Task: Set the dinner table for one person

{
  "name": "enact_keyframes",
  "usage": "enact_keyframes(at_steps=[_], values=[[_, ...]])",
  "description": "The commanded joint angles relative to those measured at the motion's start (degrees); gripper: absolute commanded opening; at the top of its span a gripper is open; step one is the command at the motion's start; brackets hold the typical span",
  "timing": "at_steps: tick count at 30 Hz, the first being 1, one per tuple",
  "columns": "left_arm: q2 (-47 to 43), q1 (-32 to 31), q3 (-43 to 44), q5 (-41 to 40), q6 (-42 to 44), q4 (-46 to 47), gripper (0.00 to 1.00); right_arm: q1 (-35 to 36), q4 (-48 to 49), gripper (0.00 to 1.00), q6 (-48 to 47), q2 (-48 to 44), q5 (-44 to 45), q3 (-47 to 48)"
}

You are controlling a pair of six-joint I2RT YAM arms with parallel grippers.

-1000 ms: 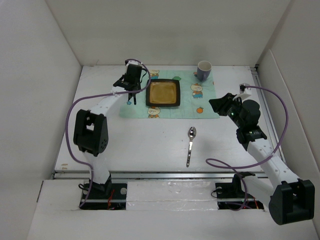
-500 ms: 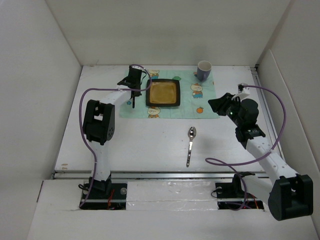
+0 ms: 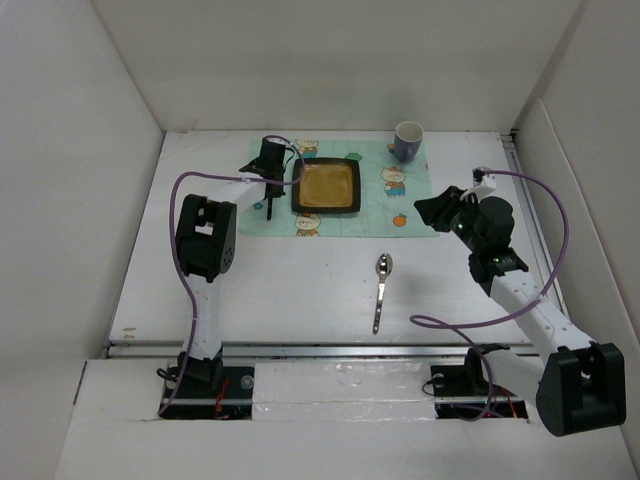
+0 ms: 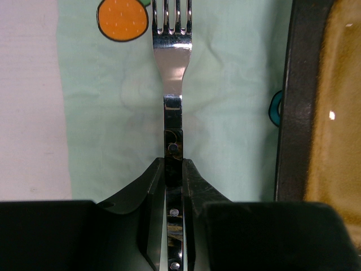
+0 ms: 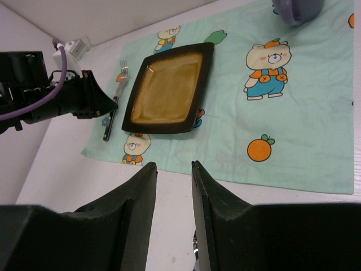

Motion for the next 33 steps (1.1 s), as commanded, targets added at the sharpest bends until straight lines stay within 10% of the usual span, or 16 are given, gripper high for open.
enact_keyframes(at_steps=[1,18,21,24,33], values=[[-0.61,-0.01,3.33,0.12,0.42,1.64,0.00,0.87,3.72,0.37,-0.62,0.40,0.63,0.47],[-0.87,-0.01,6.14,-0.41,-0.28,0.14,0.24,1.40,2.31,0.38,-1.77,-0.13,2.04,0.91],[-4.11,-0.01,5.79,1.08,-1.86,0.40,0.27,1.92,1.96,0.25,-2.03,-0.65,2.21,1.08],[-9.29,-0.01,6.41,2.49,-5.89,-1.52,0.27,3.24,1.87,0.00,-2.47,-0.13,3.27,1.52],[-48.70,-14.66,-15.53,4.61,-12.32,-2.15,0.00,13.51,-11.72,0.00,-5.72,-1.70,12.67,1.02]])
